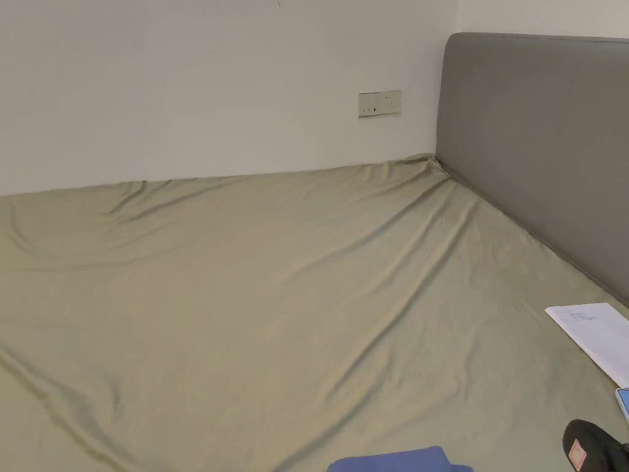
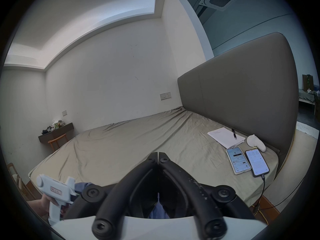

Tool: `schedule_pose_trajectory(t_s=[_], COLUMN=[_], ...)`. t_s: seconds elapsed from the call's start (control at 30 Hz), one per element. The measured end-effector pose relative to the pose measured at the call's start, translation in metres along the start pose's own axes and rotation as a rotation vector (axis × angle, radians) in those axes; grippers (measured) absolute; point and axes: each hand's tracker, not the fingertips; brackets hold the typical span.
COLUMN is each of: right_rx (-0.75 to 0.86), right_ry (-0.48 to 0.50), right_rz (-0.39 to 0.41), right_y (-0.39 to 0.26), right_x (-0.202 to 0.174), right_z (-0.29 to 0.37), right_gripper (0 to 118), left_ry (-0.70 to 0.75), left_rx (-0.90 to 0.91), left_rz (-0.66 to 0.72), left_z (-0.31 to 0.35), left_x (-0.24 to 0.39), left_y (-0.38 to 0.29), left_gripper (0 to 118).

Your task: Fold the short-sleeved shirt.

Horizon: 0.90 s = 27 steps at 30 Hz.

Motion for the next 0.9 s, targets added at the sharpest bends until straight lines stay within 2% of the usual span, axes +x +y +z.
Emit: schedule_pose_trajectory(t_s=[0.1, 0.17, 0.2, 0.23, 0.27, 0.3, 0.33, 0.37, 0.47, 0.63, 0.67, 0.7, 0.73, 0.8, 0.83, 0.87, 0.9], right_rx=[-0.003, -0.006, -0.01, -0.015, -0.021, -0.028, -0.035, -0.038, -0.052, -0.057, -0.054, -0.053, -0.052, -0.05, -0.046, -0.044, -0.043], right_ry=[-0.003, 0.0, 0.005, 0.012, 0.017, 0.025, 0.034, 0.039, 0.061, 0.086, 0.086, 0.086, 0.083, 0.078, 0.077, 0.076, 0.074], right_rz=[-0.005, -0.01, -0.011, -0.012, -0.013, -0.012, -0.009, -0.007, 0.004, 0.033, 0.039, 0.042, 0.043, 0.032, 0.02, 0.015, 0.014], right_y=[-0.002, -0.004, -0.008, -0.01, -0.012, -0.013, -0.013, -0.014, -0.012, -0.007, -0.006, -0.005, -0.004, -0.003, -0.002, -0.004, -0.005], right_x=[-0.004, -0.009, -0.011, -0.013, -0.017, -0.02, -0.018, -0.019, -0.02, -0.022, -0.022, -0.021, -0.008, -0.002, -0.001, 0.0, -0.001], right_z=[-0.006, -0.01, -0.012, -0.014, -0.015, -0.017, -0.014, -0.014, -0.01, -0.003, -0.001, 0.0, 0.003, 0.004, 0.005, 0.002, 0.002], right_gripper=[2, 2, 2, 2, 2, 2, 2, 2, 2, 2, 2, 2, 2, 2, 2, 2, 2], left_ry=[-0.097, -0.154, -0.182, -0.209, -0.218, -0.208, -0.173, -0.148, -0.133, -0.206, -0.264, -0.346, -0.419, -0.493, -0.465, -0.418, -0.375], left_rx=[0.098, 0.169, 0.184, 0.192, 0.188, 0.196, 0.21, 0.216, 0.225, 0.137, 0.167, 0.214, 0.188, 0.088, 0.063, 0.049, 0.047], left_rz=[0.136, 0.224, 0.262, 0.303, 0.336, 0.368, 0.397, 0.412, 0.51, 0.749, 0.774, 0.776, 0.809, 0.881, 0.884, 0.86, 0.852], left_z=[0.038, 0.07, 0.083, 0.097, 0.11, 0.118, 0.127, 0.132, 0.137, 0.106, 0.116, 0.118, 0.112, 0.082, 0.071, 0.066, 0.064], left_x=[-0.034, -0.071, -0.088, -0.108, -0.131, -0.145, -0.16, -0.171, -0.207, -0.264, -0.228, -0.221, -0.218, -0.213, -0.209, -0.204, -0.2], left_y=[0.013, 0.02, 0.021, 0.021, 0.017, 0.014, 0.009, 0.005, -0.01, -0.034, -0.026, -0.025, -0.023, -0.035, -0.037, -0.037, -0.037], left_gripper=[0, 6, 16, 32, 57, 88, 108, 118, 118, 118, 116, 113, 108, 90, 81, 66, 29])
